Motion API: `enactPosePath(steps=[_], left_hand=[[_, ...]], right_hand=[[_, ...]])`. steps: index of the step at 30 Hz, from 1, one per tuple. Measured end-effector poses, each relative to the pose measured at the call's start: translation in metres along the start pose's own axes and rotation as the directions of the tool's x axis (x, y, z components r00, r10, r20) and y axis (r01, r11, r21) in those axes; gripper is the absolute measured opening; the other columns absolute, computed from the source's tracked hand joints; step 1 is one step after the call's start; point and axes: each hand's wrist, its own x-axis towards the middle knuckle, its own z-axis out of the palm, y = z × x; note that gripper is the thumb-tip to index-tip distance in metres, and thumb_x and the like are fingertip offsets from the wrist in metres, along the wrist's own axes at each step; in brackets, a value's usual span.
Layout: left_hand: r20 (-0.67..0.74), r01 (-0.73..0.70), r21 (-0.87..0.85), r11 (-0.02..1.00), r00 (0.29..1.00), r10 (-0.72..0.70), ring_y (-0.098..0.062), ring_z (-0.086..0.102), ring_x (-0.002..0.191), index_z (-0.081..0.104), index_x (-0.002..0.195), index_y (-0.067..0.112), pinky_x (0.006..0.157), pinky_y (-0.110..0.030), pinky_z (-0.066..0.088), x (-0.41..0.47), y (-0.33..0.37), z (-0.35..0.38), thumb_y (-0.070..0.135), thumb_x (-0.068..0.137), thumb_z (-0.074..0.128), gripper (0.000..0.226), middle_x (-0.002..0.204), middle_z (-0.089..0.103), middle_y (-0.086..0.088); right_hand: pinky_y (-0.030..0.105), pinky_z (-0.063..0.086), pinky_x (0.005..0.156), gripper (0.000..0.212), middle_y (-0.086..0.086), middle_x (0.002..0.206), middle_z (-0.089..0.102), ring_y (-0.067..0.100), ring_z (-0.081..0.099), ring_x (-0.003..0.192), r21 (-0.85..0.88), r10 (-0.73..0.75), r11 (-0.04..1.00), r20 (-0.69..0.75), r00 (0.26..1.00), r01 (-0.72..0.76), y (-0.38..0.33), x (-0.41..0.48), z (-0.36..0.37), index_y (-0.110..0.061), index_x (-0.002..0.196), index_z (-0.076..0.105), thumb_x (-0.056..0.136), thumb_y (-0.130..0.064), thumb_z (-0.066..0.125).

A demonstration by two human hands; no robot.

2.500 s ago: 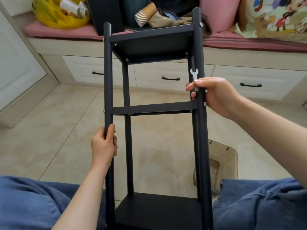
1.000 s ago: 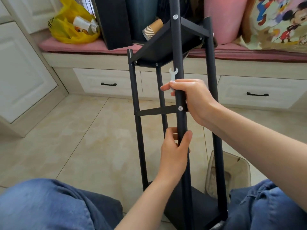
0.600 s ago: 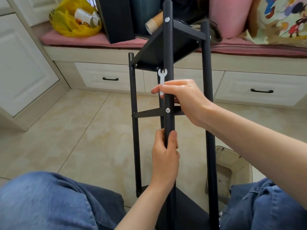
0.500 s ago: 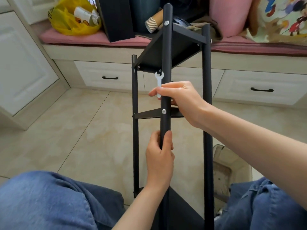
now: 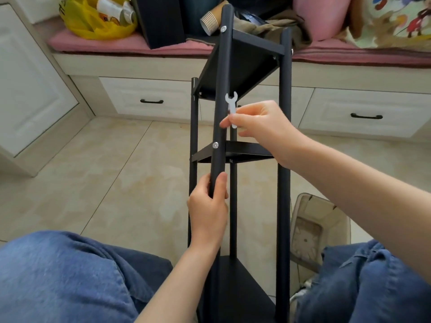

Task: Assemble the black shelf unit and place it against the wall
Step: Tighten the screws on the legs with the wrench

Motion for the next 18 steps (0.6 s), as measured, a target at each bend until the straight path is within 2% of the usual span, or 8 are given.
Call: enactPosePath(steps=[2, 4, 7, 9, 11, 14, 18], left_hand=[[-0.015, 0.007, -0.006, 1.0, 1.0, -0.008, -0.015, 0.046, 0.045, 0.059, 0.08, 0.015, 0.042, -0.025, 0.038, 0.003, -0.003, -0.002, 0.041, 0.101, 0.055, 0.034, 0.063, 0.053, 0.004], [-0.029, 0.025, -0.026, 0.999, 0.999, -0.026, -0.013, 0.047, 0.041, 0.058, 0.08, 0.011, 0.039, -0.023, 0.038, 0.006, -0.005, -0.005, 0.039, 0.102, 0.055, 0.036, 0.061, 0.053, 0.004], [-0.048, 0.066, -0.061, 0.996, 0.997, -0.069, -0.013, 0.046, 0.04, 0.058, 0.078, 0.012, 0.037, -0.024, 0.037, 0.008, -0.012, -0.01, 0.037, 0.102, 0.056, 0.035, 0.063, 0.053, 0.001], [-0.061, 0.089, -0.079, 0.993, 0.994, -0.094, -0.014, 0.046, 0.04, 0.057, 0.076, 0.011, 0.037, -0.026, 0.036, 0.009, -0.017, -0.014, 0.037, 0.102, 0.055, 0.037, 0.064, 0.053, -0.003], [-0.074, 0.108, -0.092, 0.99, 0.991, -0.115, -0.014, 0.046, 0.04, 0.056, 0.075, 0.011, 0.037, -0.028, 0.036, 0.009, -0.022, -0.019, 0.037, 0.103, 0.055, 0.038, 0.064, 0.053, -0.005], [-0.082, 0.136, -0.101, 0.986, 0.986, -0.144, -0.014, 0.046, 0.04, 0.057, 0.074, 0.013, 0.038, -0.027, 0.036, 0.008, -0.027, -0.022, 0.037, 0.102, 0.056, 0.037, 0.062, 0.053, -0.002], [-0.091, 0.145, -0.098, 0.985, 0.984, -0.154, -0.013, 0.046, 0.039, 0.056, 0.072, 0.016, 0.038, -0.026, 0.036, 0.008, -0.029, -0.023, 0.037, 0.102, 0.055, 0.037, 0.06, 0.053, 0.001]], right_hand=[[0.033, 0.048, 0.101, 0.022, -0.005, 0.117, 0.067, 0.009, 0.058, 0.113, -0.069, -0.06, 0.996, -0.059, 0.996, 0.056, 0.006, -0.008, -0.004, -0.015, 0.093, 0.078, 0.097, -0.021, 0.057], [0.025, 0.044, 0.096, 0.022, -0.004, 0.115, 0.063, 0.007, 0.056, 0.111, -0.129, -0.111, 0.987, -0.109, 0.988, 0.097, 0.013, -0.016, -0.006, -0.015, 0.09, 0.078, 0.096, -0.02, 0.058], [0.009, 0.038, 0.082, 0.021, -0.005, 0.103, 0.058, 0.004, 0.055, 0.097, -0.22, -0.13, 0.97, -0.133, 0.983, 0.098, 0.028, -0.03, 0.002, -0.017, 0.084, 0.076, 0.096, -0.021, 0.058], [0.006, 0.038, 0.07, 0.022, -0.008, 0.089, 0.057, 0.002, 0.055, 0.083, -0.248, -0.11, 0.966, -0.113, 0.987, 0.079, 0.039, -0.039, 0.013, -0.019, 0.082, 0.074, 0.097, -0.02, 0.058], [0.012, 0.039, 0.06, 0.023, -0.01, 0.077, 0.06, 0.002, 0.056, 0.068, -0.261, -0.061, 0.964, -0.052, 0.997, 0.045, 0.049, -0.048, 0.025, -0.019, 0.081, 0.073, 0.098, -0.021, 0.057], [0.027, 0.046, 0.057, 0.026, -0.002, 0.069, 0.064, 0.013, 0.059, 0.063, -0.324, 0.068, 0.944, 0.029, 0.997, -0.055, 0.064, -0.053, 0.041, -0.017, 0.081, 0.071, 0.098, -0.024, 0.053], [0.029, 0.045, 0.057, 0.028, 0.003, 0.065, 0.06, 0.015, 0.052, 0.059, -0.344, 0.193, 0.925, 0.059, 0.979, -0.161, 0.074, -0.049, 0.06, -0.007, 0.081, 0.071, 0.097, -0.021, 0.052]])
